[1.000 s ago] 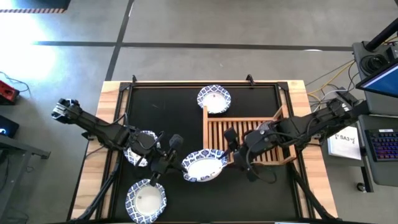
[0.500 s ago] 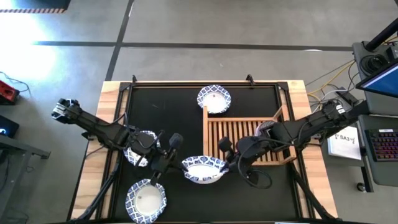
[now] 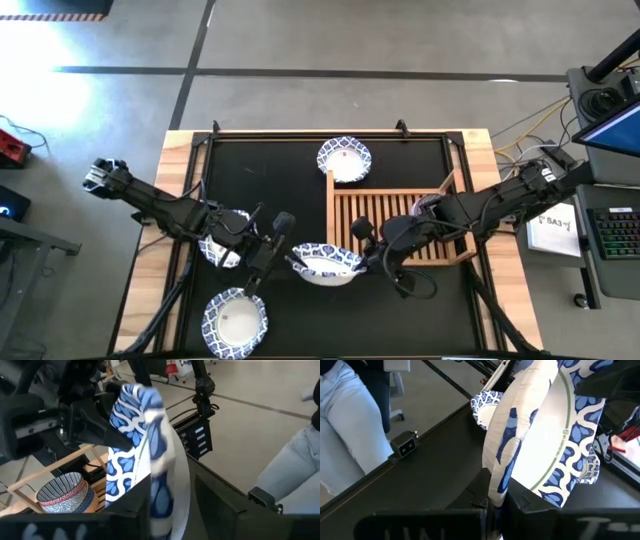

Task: Place and stack bowls onto a shelf
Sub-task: Put the top left white bowl on the shelf

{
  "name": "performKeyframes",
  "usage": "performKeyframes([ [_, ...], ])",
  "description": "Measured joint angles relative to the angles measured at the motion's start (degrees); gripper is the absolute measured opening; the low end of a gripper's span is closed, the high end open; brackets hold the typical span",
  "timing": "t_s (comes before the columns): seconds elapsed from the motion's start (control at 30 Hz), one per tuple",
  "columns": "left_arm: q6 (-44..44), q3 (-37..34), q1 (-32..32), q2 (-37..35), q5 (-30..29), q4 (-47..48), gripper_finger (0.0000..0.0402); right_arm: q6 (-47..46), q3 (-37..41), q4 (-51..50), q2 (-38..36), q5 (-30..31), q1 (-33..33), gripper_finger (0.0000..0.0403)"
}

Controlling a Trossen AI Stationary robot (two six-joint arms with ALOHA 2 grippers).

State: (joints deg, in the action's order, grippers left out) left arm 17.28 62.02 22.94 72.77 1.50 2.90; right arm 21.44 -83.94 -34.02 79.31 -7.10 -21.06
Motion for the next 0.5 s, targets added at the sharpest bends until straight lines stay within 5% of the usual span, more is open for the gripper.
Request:
performKeyframes([
  [0.27,1.71,0.00,0.00,-0.17,-5.84,-0.34,0.0191,-12.70,0.00,-9.42,-0.38,-0.36,2.05,0.0009],
  [0.5,1.73,0.09,-0.11,-0.26,-32.85,-0.16,0.0213,-25.40,-0.02,-19.58,-0.96,-0.77,3.29,0.0008],
])
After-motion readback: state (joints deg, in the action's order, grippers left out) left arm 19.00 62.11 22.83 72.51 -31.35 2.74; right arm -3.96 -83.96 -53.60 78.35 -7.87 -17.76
